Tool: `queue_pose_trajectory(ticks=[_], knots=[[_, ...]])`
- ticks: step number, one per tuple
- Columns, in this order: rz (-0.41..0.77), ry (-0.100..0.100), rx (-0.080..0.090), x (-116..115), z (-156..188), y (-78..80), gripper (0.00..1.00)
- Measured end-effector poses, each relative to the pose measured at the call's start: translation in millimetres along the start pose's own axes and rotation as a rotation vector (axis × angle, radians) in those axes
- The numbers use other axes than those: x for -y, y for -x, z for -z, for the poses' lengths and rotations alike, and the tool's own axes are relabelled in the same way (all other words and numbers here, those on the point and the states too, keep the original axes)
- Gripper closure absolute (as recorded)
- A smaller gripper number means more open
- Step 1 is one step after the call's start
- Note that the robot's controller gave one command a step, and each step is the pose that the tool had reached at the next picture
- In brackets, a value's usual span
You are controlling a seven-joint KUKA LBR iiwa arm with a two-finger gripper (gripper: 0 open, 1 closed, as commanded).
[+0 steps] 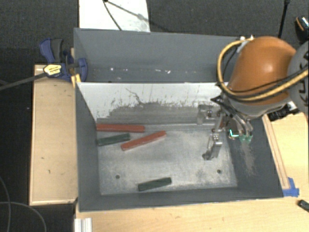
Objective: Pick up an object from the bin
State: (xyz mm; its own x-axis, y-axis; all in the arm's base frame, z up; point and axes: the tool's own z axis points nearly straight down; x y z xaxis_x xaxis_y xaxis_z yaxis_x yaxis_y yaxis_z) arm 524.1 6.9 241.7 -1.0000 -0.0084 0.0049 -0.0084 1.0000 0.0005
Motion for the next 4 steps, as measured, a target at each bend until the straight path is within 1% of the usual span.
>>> queue_pose_trajectory(ticks=[1, 2, 3, 4], knots=[[-0.069, 0.003, 0.002, -72, -73, 41.3, 0.0], [0.031, 0.0, 0.001, -73, -164, 63.2, 0.0], [0.029, 0.0, 0.007, -73, -160, 64.6, 1.0], [0.029, 0.001, 0.007, -73, -160, 64.6, 0.0]])
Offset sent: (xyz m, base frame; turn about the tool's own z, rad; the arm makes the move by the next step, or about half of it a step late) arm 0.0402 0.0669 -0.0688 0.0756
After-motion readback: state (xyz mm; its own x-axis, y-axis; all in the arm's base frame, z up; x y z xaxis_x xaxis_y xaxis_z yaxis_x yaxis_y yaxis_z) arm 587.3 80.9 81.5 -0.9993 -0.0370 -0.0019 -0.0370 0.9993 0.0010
